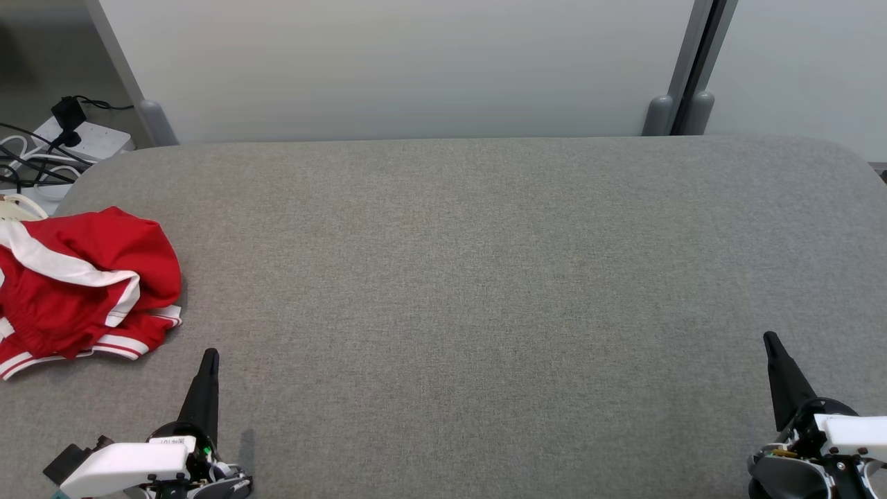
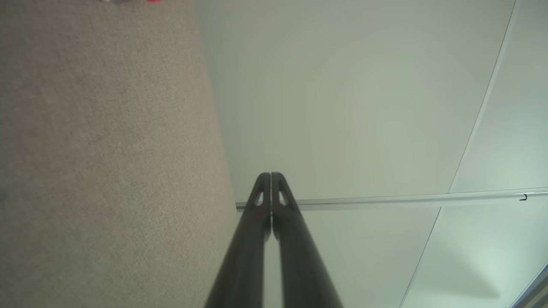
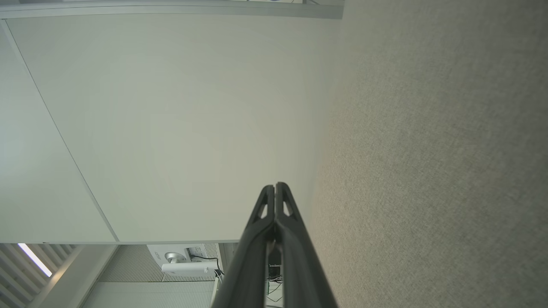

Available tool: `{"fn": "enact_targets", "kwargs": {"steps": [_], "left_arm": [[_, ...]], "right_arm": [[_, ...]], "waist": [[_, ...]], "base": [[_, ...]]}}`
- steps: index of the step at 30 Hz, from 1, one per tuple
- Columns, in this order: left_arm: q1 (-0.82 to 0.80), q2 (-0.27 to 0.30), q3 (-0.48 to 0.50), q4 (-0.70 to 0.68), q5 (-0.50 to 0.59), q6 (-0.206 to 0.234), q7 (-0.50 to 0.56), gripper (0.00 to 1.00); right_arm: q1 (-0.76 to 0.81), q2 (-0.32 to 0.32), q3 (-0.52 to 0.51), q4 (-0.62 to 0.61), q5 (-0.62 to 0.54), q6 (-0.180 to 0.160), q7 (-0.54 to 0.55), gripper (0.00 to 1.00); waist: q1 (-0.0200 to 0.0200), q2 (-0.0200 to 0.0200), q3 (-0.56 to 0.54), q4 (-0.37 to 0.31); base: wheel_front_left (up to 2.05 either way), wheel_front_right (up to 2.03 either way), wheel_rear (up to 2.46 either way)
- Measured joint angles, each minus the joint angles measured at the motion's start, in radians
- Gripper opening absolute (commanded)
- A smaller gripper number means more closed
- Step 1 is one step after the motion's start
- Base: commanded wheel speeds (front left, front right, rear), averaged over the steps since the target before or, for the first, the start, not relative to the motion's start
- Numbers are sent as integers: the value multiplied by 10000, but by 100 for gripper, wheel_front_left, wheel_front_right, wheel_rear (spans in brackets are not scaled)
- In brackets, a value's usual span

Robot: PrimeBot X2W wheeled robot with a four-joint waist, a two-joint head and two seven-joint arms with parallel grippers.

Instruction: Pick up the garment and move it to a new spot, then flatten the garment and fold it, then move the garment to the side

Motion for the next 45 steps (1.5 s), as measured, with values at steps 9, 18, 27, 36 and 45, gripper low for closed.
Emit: {"fn": "enact_targets", "kwargs": {"steps": [9,18,27,36,45], "left_arm": [[0,0,0,0,0,0,0,0],[0,0,0,0,0,0,0,0],[0,0,0,0,0,0,0,0],[0,0,0,0,0,0,0,0],[0,2,0,0,0,0,0,0]], "right_arm": [[0,2,0,0,0,0,0,0],[0,2,0,0,0,0,0,0],[0,2,0,0,0,0,0,0],[0,2,0,0,0,0,0,0],[1,2,0,-2,0,0,0,0]], "waist": [[0,0,0,0],[0,0,0,0],[0,0,0,0],[0,0,0,0],[0,0,0,0]], "base": [[0,0,0],[0,0,0],[0,0,0],[0,0,0],[0,0,0]]}}
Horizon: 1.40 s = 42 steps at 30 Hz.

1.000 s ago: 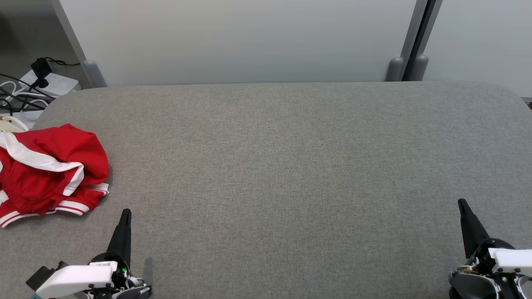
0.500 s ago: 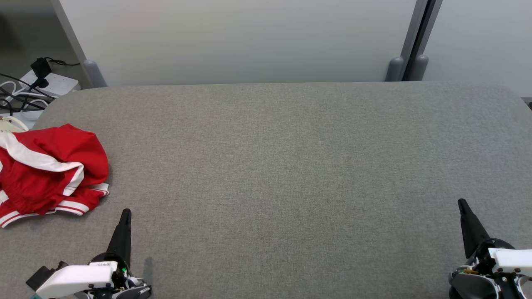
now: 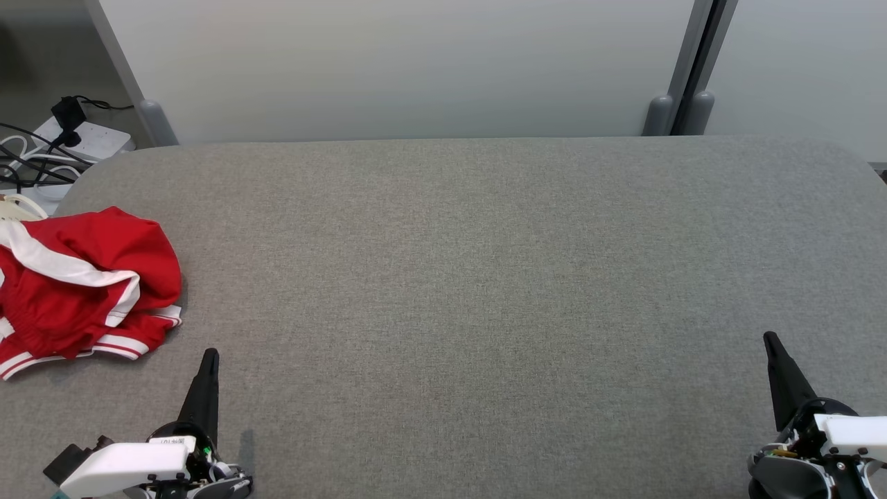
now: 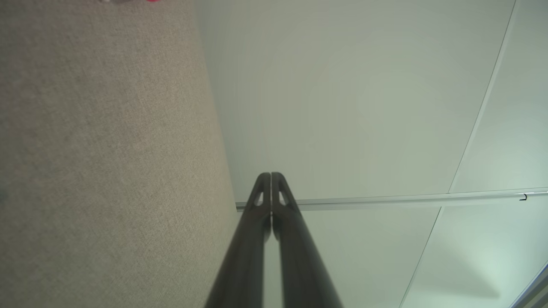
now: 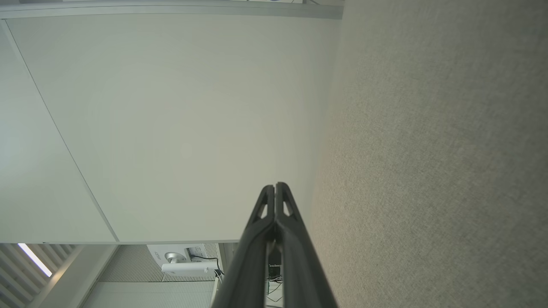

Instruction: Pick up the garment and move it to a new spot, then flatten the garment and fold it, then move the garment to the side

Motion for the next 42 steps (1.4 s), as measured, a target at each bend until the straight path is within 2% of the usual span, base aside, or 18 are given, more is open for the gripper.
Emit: {"fn": "enact_targets", "kwargs": {"steps": [42], "left_arm": [[0,0,0,-2,0,0,0,0]], "right_arm": [[1,0,0,0,0,0,0,0]], "waist": [[0,0,0,0]], "base": [[0,0,0]]}}
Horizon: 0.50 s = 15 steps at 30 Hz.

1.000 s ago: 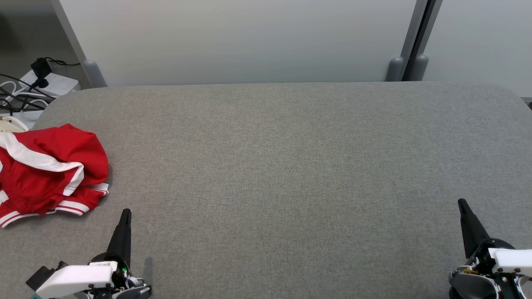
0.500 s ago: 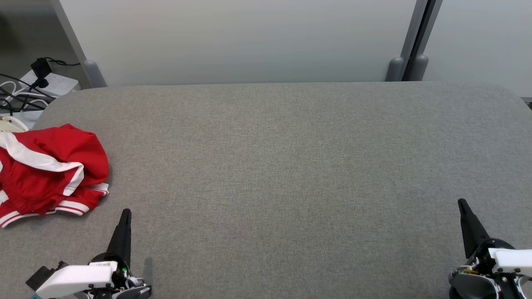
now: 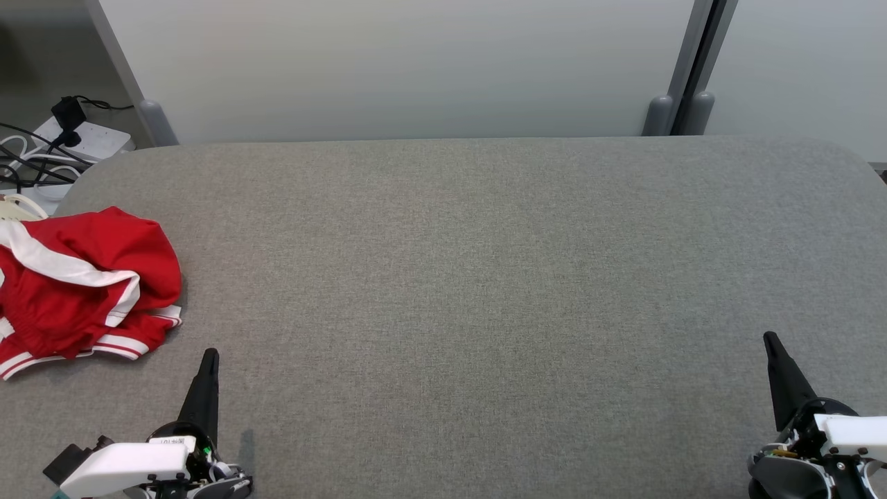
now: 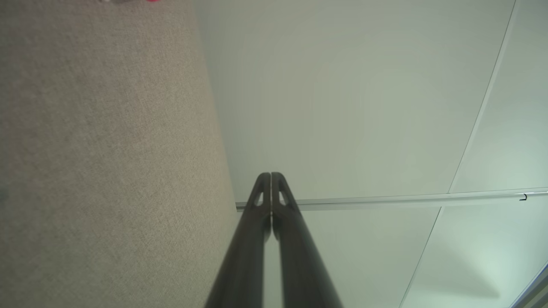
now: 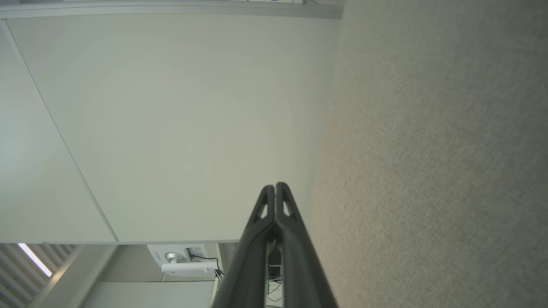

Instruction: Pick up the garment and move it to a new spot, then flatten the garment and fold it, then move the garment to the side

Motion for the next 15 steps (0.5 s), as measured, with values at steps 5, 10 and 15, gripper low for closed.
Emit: {"fn": "enact_targets", "kwargs": {"steps": [5,10,15], "left_arm": [[0,0,0,0,0,0,0,0],[0,0,0,0,0,0,0,0],[0,0,0,0,0,0,0,0]], "right_arm": [[0,0,0,0,0,0,0,0],[0,0,0,0,0,0,0,0],[0,0,0,0,0,0,0,0]], "waist": [[0,0,0,0],[0,0,0,0],[0,0,0,0]], "base": [[0,0,0],[0,0,0],[0,0,0]]}}
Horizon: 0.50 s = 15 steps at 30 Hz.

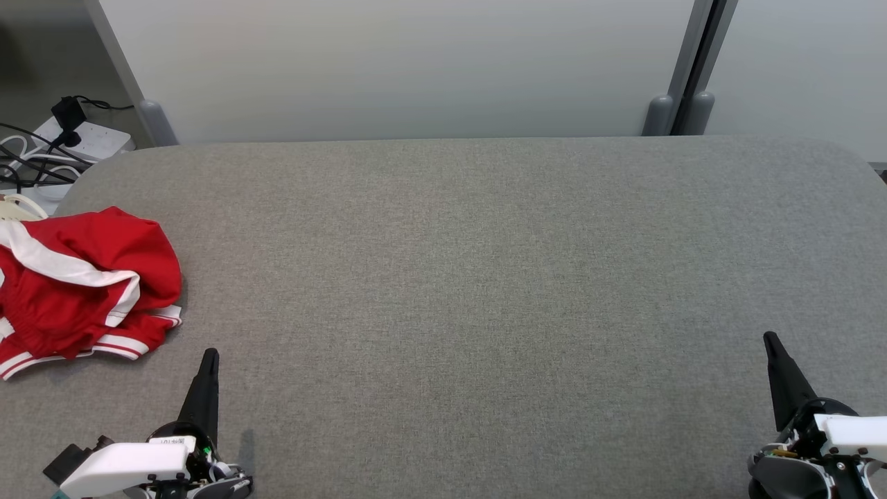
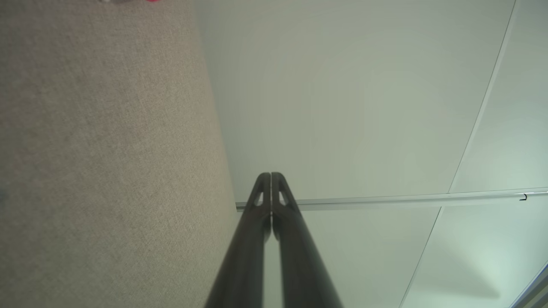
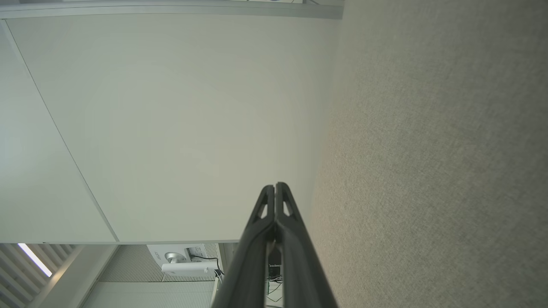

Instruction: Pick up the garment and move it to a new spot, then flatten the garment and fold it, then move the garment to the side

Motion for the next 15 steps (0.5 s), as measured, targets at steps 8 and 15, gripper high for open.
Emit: {"fn": "enact_targets", "kwargs": {"steps": [8,15], "left_arm": [[383,-203,-35,522,2,21,-15,100],[606,-224,-121,715,71,35,-159,100]], "right_arm": [[310,173,61,497,-12,2,-4,100],[488,242,155,654,-67,0,-96,100]], "waist": [[0,0,3,0],[8,0,20,-4]], "base": [[0,0,0],[0,0,0]]}}
